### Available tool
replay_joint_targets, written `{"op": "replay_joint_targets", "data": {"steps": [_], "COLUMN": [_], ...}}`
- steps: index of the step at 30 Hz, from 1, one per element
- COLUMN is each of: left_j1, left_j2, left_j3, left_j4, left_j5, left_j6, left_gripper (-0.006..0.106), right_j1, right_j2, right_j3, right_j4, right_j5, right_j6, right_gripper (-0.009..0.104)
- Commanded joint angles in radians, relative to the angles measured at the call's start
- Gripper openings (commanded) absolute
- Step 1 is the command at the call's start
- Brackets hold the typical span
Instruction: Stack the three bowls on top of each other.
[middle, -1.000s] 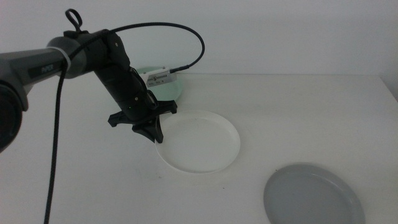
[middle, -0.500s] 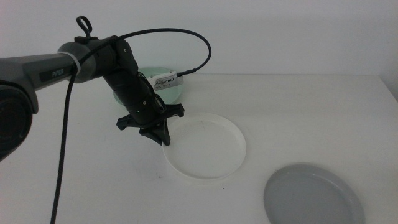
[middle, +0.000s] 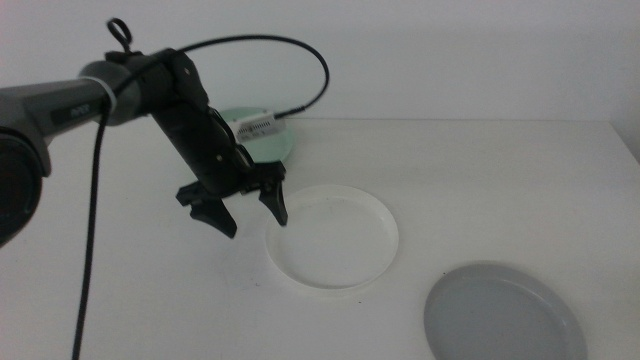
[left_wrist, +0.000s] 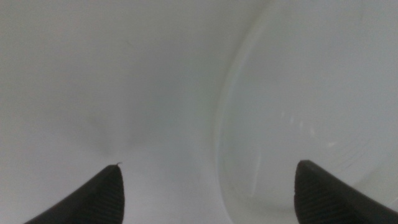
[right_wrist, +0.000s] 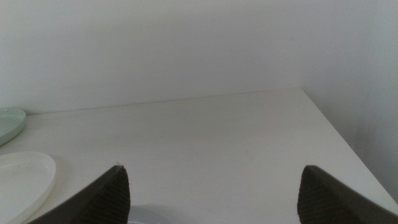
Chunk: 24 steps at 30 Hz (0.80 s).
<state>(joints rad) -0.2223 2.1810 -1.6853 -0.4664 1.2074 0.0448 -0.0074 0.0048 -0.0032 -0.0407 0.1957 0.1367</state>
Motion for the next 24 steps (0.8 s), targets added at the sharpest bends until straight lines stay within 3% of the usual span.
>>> {"op": "replay_joint_targets", "data": {"steps": [1,6,14,24], "left_j1": [0.025,0.057,0.098,0.181], "left_j2": [-0.007,-0.072,-0.226,-0.082], "left_j3": [-0.029,-0.031,-0.053,-0.429], "left_j4": [-0.024,-0.021,0.159,0.238], "left_j5": [0.014,0.014,0.014,0.014], "left_j6": [0.007,0.007,-0.113,-0.131], "left_gripper": [0.094,0.094,0.094,0.094], "right_j1": [-0.003,-0.003,-0.003,-0.003], "right_j2": [-0.005,-0.005,-0.005,-0.005], "right_j3": [0.003,0.003,0.003,0.003], "right_j4": [-0.006,-0.006,-0.006,-0.006], "right_j5": [-0.009,-0.009,-0.009,-0.009], "right_j6": [-0.003,-0.003,-0.003,-0.003], "right_gripper": [0.093,0.093,0.093,0.093]}}
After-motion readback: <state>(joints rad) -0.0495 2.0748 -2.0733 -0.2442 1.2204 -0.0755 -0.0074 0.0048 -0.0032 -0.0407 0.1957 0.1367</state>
